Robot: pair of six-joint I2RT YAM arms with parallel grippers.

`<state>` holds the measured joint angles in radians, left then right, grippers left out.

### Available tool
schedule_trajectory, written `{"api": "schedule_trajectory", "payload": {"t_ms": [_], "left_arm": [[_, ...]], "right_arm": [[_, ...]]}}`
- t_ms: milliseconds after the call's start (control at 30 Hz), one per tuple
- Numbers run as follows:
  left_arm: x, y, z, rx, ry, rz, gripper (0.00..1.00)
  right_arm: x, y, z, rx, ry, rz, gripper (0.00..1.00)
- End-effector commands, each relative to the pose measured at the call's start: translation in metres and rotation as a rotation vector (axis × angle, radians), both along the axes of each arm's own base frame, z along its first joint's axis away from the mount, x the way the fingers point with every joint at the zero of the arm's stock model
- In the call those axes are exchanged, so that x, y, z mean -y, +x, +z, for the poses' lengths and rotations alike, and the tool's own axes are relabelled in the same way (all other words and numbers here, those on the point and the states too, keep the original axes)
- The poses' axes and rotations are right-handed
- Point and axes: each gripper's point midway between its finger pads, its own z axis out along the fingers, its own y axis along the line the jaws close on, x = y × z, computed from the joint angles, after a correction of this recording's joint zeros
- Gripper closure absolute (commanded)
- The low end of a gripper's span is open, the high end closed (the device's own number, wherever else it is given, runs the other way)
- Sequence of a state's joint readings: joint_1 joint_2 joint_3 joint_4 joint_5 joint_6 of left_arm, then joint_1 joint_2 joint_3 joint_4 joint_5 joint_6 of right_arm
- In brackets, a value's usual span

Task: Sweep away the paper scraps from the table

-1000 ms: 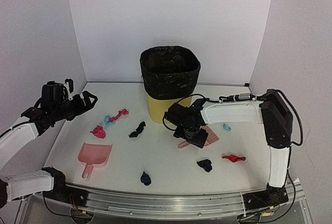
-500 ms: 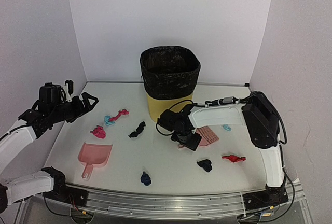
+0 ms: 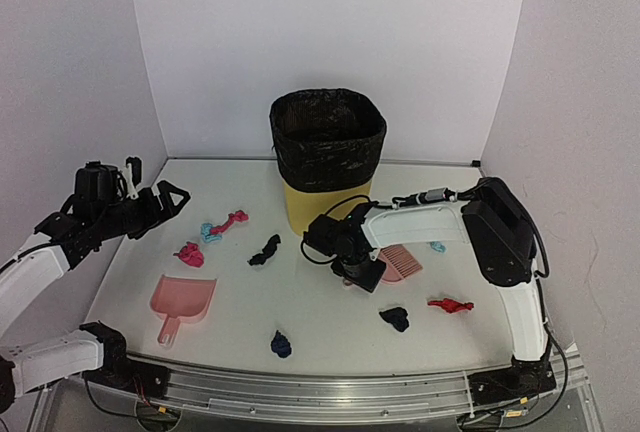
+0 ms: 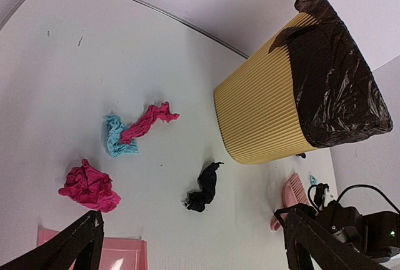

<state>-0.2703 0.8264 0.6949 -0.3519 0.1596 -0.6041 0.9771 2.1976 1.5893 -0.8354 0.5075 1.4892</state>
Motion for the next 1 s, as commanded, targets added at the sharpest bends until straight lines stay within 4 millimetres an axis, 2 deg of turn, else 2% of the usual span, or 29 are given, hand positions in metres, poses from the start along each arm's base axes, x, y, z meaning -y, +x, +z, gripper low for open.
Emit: {"api": "schedule_trajectory", "payload": {"t_ms": [0, 200, 633, 867, 967], "left_arm": [[0.002, -0.004, 0.006, 0.013, -0.017, -0.008, 0.00], [-0.001, -0.005, 0.008, 0.014, -0.011, 0.009, 0.00], [-0.010, -0.007, 0.020, 0.052, -0.007, 0.053, 0.00], [-0.014, -0.007, 0.021, 0.055, -0.006, 0.072, 0.00], [-0.015, -0.007, 0.023, 0.061, -0.007, 0.079, 0.00]], "right_arm": [[0.004, -0.012, -0.015, -0.046, -0.001, -0.052, 0.46], [0.006, -0.018, -0.023, -0.075, -0.009, -0.057, 0.50], [0.032, -0.043, -0.041, -0.156, -0.061, -0.079, 0.61], [0.036, -0.043, -0.033, -0.147, -0.070, -0.045, 0.70], [0.034, -0.040, -0.026, -0.133, -0.067, -0.024, 0.80]]}}
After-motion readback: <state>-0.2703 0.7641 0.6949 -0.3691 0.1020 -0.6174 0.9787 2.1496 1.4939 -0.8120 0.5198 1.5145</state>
